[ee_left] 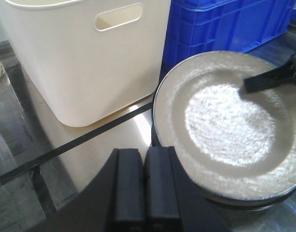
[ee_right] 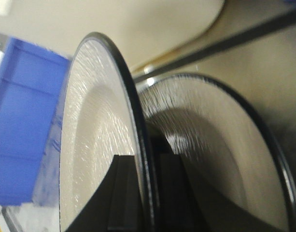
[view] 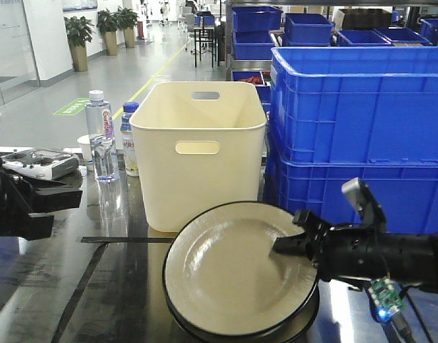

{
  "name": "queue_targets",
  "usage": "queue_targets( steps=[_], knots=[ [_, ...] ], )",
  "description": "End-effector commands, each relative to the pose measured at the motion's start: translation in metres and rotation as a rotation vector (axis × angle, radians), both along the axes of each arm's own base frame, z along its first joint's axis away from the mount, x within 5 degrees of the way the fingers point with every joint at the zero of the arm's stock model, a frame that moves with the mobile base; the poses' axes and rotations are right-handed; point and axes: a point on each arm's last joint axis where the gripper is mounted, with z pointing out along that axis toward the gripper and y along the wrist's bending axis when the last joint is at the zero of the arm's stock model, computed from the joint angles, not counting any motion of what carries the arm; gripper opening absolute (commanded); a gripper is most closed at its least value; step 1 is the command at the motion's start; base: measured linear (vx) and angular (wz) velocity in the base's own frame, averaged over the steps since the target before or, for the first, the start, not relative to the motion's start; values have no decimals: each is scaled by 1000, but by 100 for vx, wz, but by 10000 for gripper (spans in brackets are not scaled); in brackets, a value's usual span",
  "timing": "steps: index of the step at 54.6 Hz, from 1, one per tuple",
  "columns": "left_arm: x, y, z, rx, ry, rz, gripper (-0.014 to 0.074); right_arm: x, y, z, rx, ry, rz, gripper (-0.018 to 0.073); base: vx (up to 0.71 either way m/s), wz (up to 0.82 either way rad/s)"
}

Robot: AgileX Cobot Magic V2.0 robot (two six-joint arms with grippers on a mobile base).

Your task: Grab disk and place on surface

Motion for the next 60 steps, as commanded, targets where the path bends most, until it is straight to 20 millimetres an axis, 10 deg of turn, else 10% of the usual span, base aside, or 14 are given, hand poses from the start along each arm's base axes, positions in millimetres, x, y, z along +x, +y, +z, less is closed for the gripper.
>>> queue_targets(
  steps=[1,18,32,47,60],
  knots=[
    [-7,1,20,-57,-66,24,-8,-2,8,32,80,-90,21,149,0,0],
    [-8,-1,19,-56,-54,7,-8,-1,0,32,-56,-214,69,535,0,0],
    [-9,2,14,-78,49,52,-8,-6,-55,49,-261,-318,17,555,0,0],
    [-9,13,0,0,193,185,-8,-43,-104,81,-638,-395,9,391,0,0],
    [-11,27,-10,167,247,269,-4,-84,-117,119,-895,-422,-91,-17,0,0]
  ],
)
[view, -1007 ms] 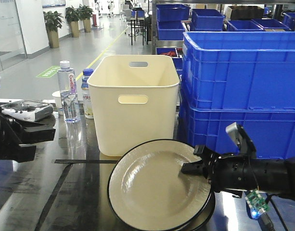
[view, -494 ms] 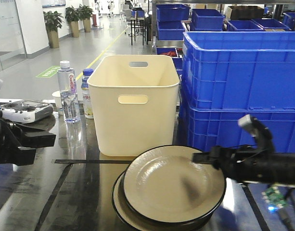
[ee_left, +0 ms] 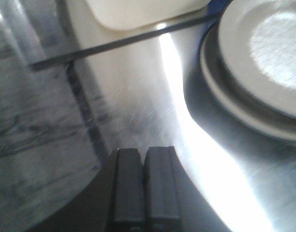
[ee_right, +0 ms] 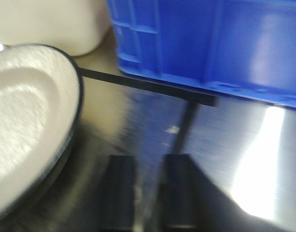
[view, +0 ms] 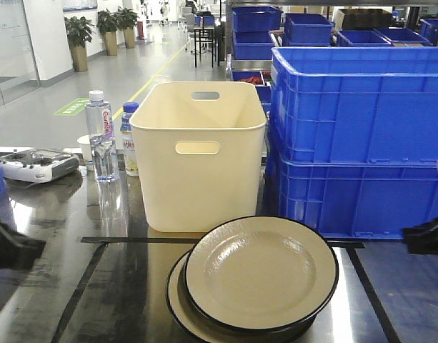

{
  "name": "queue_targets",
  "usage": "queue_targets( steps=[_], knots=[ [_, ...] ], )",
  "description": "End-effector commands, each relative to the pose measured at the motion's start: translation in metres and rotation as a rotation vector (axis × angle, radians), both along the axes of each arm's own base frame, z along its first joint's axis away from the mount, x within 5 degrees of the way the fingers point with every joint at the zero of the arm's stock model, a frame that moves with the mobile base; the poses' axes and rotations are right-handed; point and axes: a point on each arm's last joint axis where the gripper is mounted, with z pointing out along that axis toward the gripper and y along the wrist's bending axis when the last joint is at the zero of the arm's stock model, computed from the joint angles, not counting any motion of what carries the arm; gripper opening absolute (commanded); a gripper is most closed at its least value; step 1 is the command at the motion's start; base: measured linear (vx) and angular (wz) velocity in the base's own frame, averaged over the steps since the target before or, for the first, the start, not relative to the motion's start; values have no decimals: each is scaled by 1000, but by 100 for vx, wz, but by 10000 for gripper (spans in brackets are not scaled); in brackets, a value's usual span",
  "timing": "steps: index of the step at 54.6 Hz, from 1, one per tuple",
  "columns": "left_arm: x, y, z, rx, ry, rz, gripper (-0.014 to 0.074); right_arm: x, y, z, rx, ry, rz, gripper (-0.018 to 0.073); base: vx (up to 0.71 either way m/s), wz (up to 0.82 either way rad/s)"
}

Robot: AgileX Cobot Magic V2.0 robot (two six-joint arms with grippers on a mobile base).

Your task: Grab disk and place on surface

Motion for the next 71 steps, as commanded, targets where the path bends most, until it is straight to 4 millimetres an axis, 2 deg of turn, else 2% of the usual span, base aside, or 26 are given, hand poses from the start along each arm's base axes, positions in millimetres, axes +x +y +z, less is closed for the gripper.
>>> queue_targets(
  steps=[1,11,18,25,32,36,43,52,58,71],
  knots=[
    [-5,8,15,46,-60,66,-4,-19,-7,35,-69,-116,-85,-16,0,0],
    [-6,18,13,124,-35,156,-1,-58,-11,63,-104,-164,-218,-9,0,0],
    [-14,18,15,112,-100,166,-1,-94,-8,85,-142,-252,-244,-9,0,0],
    [-40,18,13,126,-250,166,-1,-128,-1,104,-165,-366,-241,-9,0,0],
    [-77,21,-4,133,-369,185,-1,-152,5,115,-140,-467,-239,-9,0,0],
    [-95,23,-18,127,-421,202,-1,-157,11,109,-110,-518,-219,-9,0,0],
    [-128,25,-45,108,-509,231,-1,-175,18,76,-72,-655,-201,-9,0,0],
    [-162,26,-65,38,-580,254,-1,-202,17,37,-52,-770,-236,-9,0,0],
    [-172,26,-72,2,-644,275,-1,-207,15,14,-55,-788,-255,-9,0,0],
    [-172,30,-65,-11,-763,314,-1,-205,15,2,-55,-780,-264,-9,0,0]
  ],
)
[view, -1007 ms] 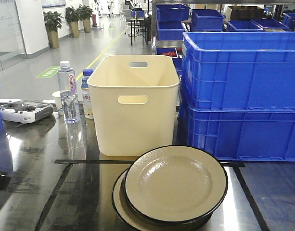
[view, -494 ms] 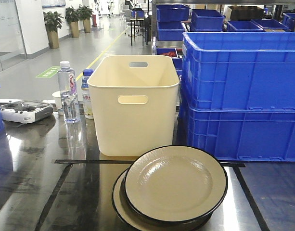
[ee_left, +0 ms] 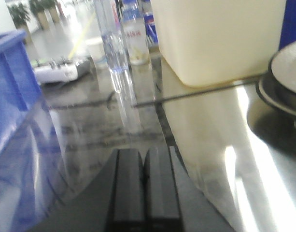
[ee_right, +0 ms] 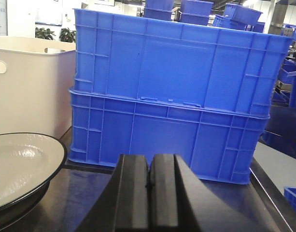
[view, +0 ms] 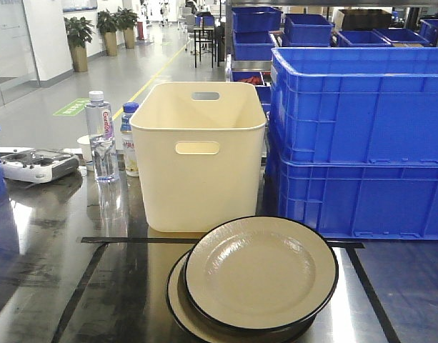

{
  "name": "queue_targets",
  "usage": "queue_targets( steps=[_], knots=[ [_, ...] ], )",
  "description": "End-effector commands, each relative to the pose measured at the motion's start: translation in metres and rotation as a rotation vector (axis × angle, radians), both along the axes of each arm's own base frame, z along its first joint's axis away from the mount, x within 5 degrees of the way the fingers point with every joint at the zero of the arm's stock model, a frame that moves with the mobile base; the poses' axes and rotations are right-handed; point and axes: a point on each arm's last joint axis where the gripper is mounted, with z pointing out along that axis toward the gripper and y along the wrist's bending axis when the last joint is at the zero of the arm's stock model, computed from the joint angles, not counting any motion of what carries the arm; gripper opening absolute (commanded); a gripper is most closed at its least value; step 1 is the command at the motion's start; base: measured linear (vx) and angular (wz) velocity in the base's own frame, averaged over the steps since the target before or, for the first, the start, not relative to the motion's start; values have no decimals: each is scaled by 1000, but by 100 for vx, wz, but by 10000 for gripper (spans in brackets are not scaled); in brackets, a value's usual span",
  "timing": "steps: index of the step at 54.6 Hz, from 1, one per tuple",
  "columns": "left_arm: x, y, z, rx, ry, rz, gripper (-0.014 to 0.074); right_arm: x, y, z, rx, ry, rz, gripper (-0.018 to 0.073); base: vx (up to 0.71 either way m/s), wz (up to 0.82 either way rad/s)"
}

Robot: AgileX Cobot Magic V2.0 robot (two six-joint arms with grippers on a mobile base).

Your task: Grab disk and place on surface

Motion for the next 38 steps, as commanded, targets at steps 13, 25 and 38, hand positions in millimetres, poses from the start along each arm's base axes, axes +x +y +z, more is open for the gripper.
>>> queue_targets(
  steps=[13,25,38],
  knots=[
    [0,2,19,-32,-135,24,-1,-1,-2,15,13,-101,-19,-9,0,0],
    [0,2,19,-32,-135,24,-1,-1,-2,15,13,-101,-19,-9,0,0],
    [0,2,20,-1,-138,26,-1,-1,-2,15,13,-102,-19,-9,0,0]
  ],
)
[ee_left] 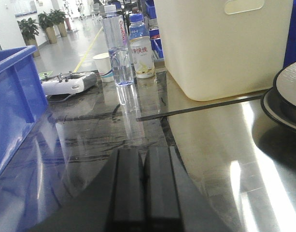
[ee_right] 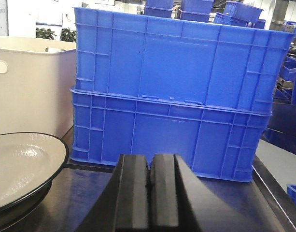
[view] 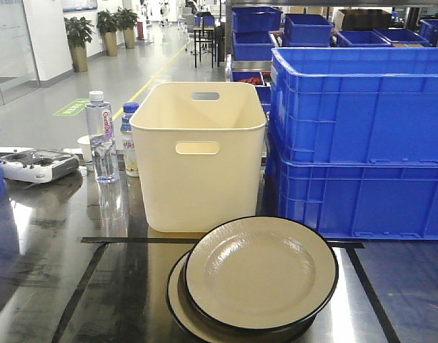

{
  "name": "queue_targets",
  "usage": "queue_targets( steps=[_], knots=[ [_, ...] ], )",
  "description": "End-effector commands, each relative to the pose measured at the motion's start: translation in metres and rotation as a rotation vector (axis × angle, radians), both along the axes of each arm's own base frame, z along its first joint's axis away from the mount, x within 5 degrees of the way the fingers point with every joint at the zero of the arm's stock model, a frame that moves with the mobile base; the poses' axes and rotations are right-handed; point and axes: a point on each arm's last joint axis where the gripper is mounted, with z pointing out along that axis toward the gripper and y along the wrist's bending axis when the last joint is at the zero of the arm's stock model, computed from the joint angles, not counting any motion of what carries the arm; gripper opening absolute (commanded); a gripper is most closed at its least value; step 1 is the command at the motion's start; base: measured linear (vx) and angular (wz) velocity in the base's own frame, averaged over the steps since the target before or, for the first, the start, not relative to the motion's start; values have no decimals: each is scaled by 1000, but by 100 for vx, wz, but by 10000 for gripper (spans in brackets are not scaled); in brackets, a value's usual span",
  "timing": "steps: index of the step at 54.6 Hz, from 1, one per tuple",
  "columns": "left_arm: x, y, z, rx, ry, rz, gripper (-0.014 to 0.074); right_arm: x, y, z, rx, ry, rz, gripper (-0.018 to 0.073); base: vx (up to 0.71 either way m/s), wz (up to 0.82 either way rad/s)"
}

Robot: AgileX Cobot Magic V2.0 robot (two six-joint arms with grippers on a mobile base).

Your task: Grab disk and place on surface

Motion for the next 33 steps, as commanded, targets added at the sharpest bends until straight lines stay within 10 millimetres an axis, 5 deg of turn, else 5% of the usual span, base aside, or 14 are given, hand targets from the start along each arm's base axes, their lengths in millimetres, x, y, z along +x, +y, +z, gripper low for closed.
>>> queue_targets(
  steps=[1,9,25,33],
  knots=[
    [0,2,17,22,-115,21,-1,-2,-2,16,0,-106,-22,-9,0,0],
    [-2,4,3,17,-116,39,-1,-2,-2,16,0,-106,-22,-9,0,0],
    [-21,5,-84,-60,-245,50,-1,-2,-2,17,0,-106,-22,-9,0,0],
    [-26,5,-85,-44,-239,48,0,-1,-2,17,0,-106,-23,-9,0,0]
  ],
)
